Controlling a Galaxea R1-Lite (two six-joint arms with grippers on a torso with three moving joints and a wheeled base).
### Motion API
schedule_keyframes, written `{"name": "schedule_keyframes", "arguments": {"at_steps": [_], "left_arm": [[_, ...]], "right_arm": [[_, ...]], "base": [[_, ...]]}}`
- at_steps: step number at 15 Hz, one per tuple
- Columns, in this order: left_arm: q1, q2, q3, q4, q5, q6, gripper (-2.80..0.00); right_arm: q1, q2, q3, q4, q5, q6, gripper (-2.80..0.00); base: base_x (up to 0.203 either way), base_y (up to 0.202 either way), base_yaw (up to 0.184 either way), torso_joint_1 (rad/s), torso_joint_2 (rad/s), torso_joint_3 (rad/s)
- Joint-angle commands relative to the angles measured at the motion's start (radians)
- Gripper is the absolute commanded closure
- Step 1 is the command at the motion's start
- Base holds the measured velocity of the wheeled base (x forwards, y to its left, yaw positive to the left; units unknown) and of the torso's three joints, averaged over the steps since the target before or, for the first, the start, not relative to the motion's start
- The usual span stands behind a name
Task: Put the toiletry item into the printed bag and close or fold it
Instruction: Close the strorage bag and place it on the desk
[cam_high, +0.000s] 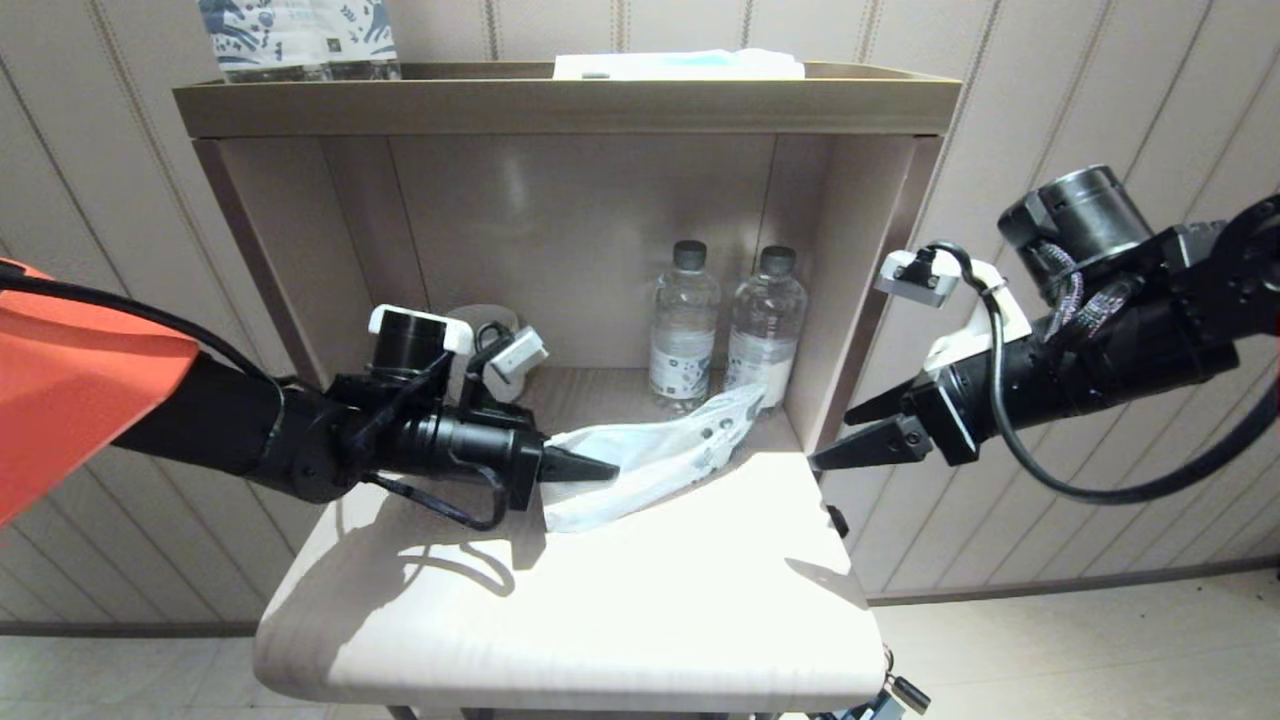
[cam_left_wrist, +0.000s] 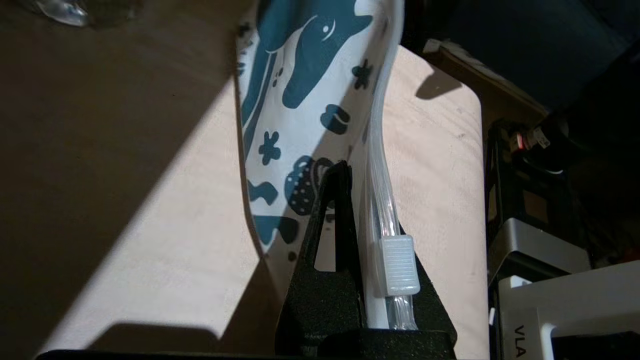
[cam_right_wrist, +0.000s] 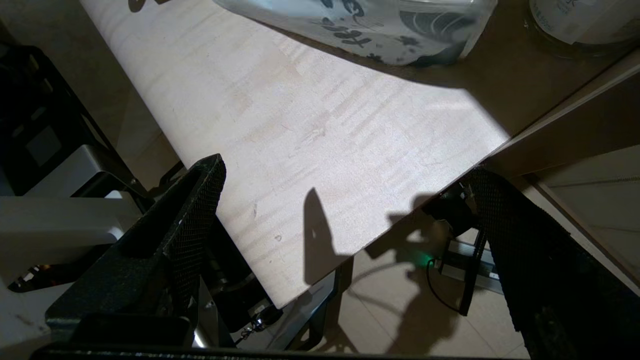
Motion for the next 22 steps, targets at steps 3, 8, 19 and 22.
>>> {"name": "schedule_keyframes", "arguments": {"at_steps": [3,8,19,22], "left_arm": [[0.024,-0.147,-0.009,0.032,-0.009,-0.042,0.0],[0.055,-0.174,-0.123,0.309,-0.154,-0.058,0.0],[0.008,-0.17,-0.065,0.311,-0.114,0.034,0.0],[-0.021,-0.159,-0.084,0.314,0.038,0.037,0.0]], "right_arm": [[-0.004,-0.002,-0.018,0.003,0.004,0.004,-2.8],[-0.032,0.012,-0.038,0.003,0.008,0.003,-2.8],[-0.02,-0.004,-0.038,0.003,0.163,0.001,-2.8],[-0.001,-0.008,-0.123,0.006,0.154,0.014,-2.8]], "base": [[0.0,0.0,0.0,0.0,0.0,0.0],[0.0,0.0,0.0,0.0,0.0,0.0],[0.0,0.0,0.0,0.0,0.0,0.0],[0.0,0.0,0.0,0.0,0.0,0.0]]}}
